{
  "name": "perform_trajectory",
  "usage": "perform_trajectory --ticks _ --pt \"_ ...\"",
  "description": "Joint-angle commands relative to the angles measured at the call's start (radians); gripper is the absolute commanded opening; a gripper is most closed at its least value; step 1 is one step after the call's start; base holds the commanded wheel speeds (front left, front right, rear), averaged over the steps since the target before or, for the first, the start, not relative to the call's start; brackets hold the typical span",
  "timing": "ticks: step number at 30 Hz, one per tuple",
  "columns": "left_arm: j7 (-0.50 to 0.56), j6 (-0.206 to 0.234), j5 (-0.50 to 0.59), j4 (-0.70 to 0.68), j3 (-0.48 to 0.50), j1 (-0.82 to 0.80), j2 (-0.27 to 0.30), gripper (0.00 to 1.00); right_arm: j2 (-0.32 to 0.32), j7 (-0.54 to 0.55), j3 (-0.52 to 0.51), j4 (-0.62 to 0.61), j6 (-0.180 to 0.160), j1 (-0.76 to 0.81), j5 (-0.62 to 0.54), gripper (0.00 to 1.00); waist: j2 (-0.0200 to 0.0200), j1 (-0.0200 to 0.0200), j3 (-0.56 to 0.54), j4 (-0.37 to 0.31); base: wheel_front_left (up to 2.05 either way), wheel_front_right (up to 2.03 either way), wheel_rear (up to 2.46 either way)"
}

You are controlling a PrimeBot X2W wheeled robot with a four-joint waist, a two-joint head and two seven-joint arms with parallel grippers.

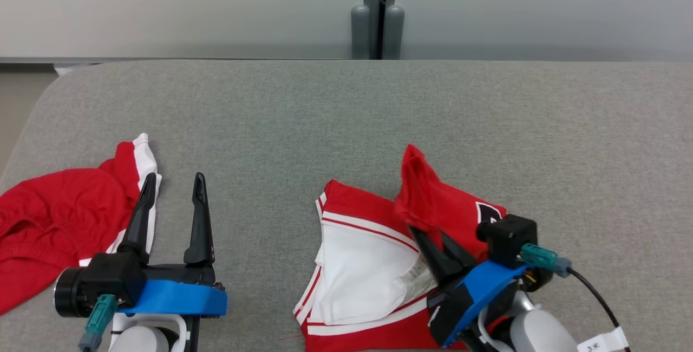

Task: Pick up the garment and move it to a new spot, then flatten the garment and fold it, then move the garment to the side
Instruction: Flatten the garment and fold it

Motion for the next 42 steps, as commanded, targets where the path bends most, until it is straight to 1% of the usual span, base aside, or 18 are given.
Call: perform_trajectory --ticks 1,3,6,10,11,12,13,15,17,18,19,21,23,27,29,37,40,42 --pt "-0.004 -0.004 0.003 0.003 0.001 -0.017 -0.002 1.00 0.002 -0.019 0.037 0.022 0.000 -0.034 0.030 0.00 -0.0001 0.0000 0.022 0.027 0.00 0.00 0.00" --pt "-0.004 -0.007 0.004 0.007 -0.001 -0.025 -0.008 1.00 0.003 -0.050 0.109 0.058 0.000 -0.060 0.091 0.00 -0.0001 0.0000 0.034 0.047 0.00 0.00 0.00" --pt "-0.004 -0.010 0.007 0.013 -0.002 -0.035 -0.014 1.00 0.001 -0.085 0.192 0.125 0.000 -0.099 0.148 0.00 -0.0001 0.0000 0.049 0.070 0.00 0.00 0.00" --pt "-0.004 -0.017 0.012 0.021 0.002 -0.047 -0.021 1.00 0.002 -0.125 0.250 0.221 0.000 -0.138 0.179 0.00 -0.0001 0.0000 0.068 0.088 0.00 0.00 0.00" --pt "-0.004 -0.019 0.013 0.022 0.005 -0.050 -0.023 1.00 0.002 -0.136 0.258 0.244 0.000 -0.146 0.178 0.11 -0.0001 0.0000 0.072 0.090 0.00 0.00 0.00" --pt "-0.004 -0.021 0.013 0.023 0.009 -0.052 -0.024 1.00 0.002 -0.143 0.263 0.265 0.000 -0.153 0.181 0.39 -0.0001 0.0000 0.075 0.090 0.00 0.00 0.00" --pt "-0.004 -0.023 0.014 0.024 0.012 -0.053 -0.027 1.00 0.002 -0.156 0.270 0.279 0.000 -0.162 0.185 1.00 -0.0001 0.0000 0.079 0.089 0.00 0.00 0.00" --pt "-0.004 -0.024 0.015 0.025 0.015 -0.053 -0.029 1.00 0.003 -0.172 0.280 0.285 0.000 -0.173 0.187 1.00 -0.0001 0.0000 0.080 0.087 0.00 0.00 0.00" --pt "-0.004 -0.023 0.022 0.030 0.022 -0.050 -0.034 1.00 0.002 -0.225 0.315 0.274 0.000 -0.196 0.188 1.00 -0.0001 0.0000 0.080 0.076 0.00 0.00 0.00" --pt "-0.004 -0.023 0.022 0.030 0.022 -0.050 -0.034 1.00 0.002 -0.225 0.315 0.274 0.000 -0.196 0.188 1.00 -0.0001 0.0000 0.080 0.076 0.00 0.00 0.00" --pt "-0.004 -0.024 0.024 0.033 0.026 -0.045 -0.036 1.00 0.002 -0.261 0.329 0.250 0.000 -0.206 0.174 1.00 -0.0001 0.0000 0.075 0.066 0.00 0.00 0.00" --pt "-0.004 -0.025 0.026 0.035 0.029 -0.042 -0.037 1.00 0.002 -0.276 0.324 0.233 0.000 -0.211 0.160 1.00 -0.0001 0.0000 0.071 0.061 0.00 0.00 0.00" --pt "-0.004 -0.024 0.032 0.036 0.035 -0.034 -0.035 1.00 0.002 -0.297 0.295 0.198 0.000 -0.211 0.136 1.00 -0.0001 0.0000 0.061 0.048 0.00 0.00 0.00" --pt "-0.004 -0.019 0.039 0.036 0.046 -0.016 -0.030 1.00 -0.002 -0.313 0.178 0.133 0.000 -0.166 0.056 1.00 -0.0001 0.0000 0.040 0.019 0.00 0.00 0.00" --pt "-0.004 -0.018 0.043 0.039 0.047 -0.006 -0.025 1.00 -0.016 -0.311 0.106 0.101 0.000 -0.133 0.017 1.00 -0.0001 0.0000 0.029 0.005 0.00 0.00 0.00" --pt "0.001 -0.009 0.048 0.052 0.046 0.039 -0.008 1.00 -0.071 -0.248 -0.203 -0.016 0.000 0.040 -0.093 1.00 -0.0001 0.0000 -0.015 -0.051 0.00 0.00 0.00" --pt "0.008 -0.008 0.038 0.058 0.049 0.062 -0.005 1.00 -0.076 -0.221 -0.285 -0.051 0.000 0.112 -0.108 1.00 -0.0001 0.0000 -0.044 -0.062 0.00 0.00 0.00" --pt "0.012 -0.004 0.035 0.062 0.050 0.080 -0.001 1.00 -0.074 -0.203 -0.321 -0.073 0.000 0.154 -0.120 1.00 -0.0001 0.0000 -0.064 -0.068 0.00 0.00 0.00"
